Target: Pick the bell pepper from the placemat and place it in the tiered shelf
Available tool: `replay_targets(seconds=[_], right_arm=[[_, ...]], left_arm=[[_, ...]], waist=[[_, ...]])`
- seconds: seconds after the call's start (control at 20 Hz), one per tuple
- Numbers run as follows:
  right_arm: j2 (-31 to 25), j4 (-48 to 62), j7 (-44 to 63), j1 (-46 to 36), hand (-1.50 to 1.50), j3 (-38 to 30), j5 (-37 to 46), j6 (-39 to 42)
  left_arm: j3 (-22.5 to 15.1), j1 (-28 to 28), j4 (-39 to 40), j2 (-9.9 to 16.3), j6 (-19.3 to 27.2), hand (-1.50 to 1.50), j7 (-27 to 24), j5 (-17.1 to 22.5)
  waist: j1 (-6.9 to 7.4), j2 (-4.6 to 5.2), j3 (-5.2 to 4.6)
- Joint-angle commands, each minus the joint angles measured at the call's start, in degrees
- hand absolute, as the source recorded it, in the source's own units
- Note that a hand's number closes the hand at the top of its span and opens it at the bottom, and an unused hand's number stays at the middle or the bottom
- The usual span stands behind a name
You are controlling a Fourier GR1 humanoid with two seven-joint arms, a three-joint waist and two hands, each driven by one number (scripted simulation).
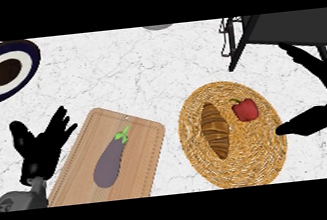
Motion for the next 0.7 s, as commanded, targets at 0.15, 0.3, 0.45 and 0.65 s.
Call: replay_targets(seconds=[0.15,0.3,0.45,0.65], right_arm=[[3.8,0.1,7.5,-3.2,-1.50,5.5,6.8,2.7],[4.6,1.0,6.3,0.4,-1.50,6.6,11.1,1.4],[6.8,3.7,5.4,1.2,-1.50,5.9,15.2,-1.2],[6.9,1.9,7.9,0.5,-1.50,4.3,15.7,2.8]], left_arm=[[0.3,2.6,-0.9,-0.8,-1.7,0.00,2.1,-1.3],[0.5,5.5,-2.5,-0.9,-1.6,0.00,2.2,-1.6],[1.8,4.7,0.5,-2.7,-3.3,0.00,-1.3,-2.2],[3.1,-0.5,0.9,-2.8,-2.1,0.00,4.4,-3.9]], waist=[[0.13,0.34,-0.31],[0.23,0.32,-0.29],[-0.09,0.38,-0.31],[-0.30,0.36,-0.29]])
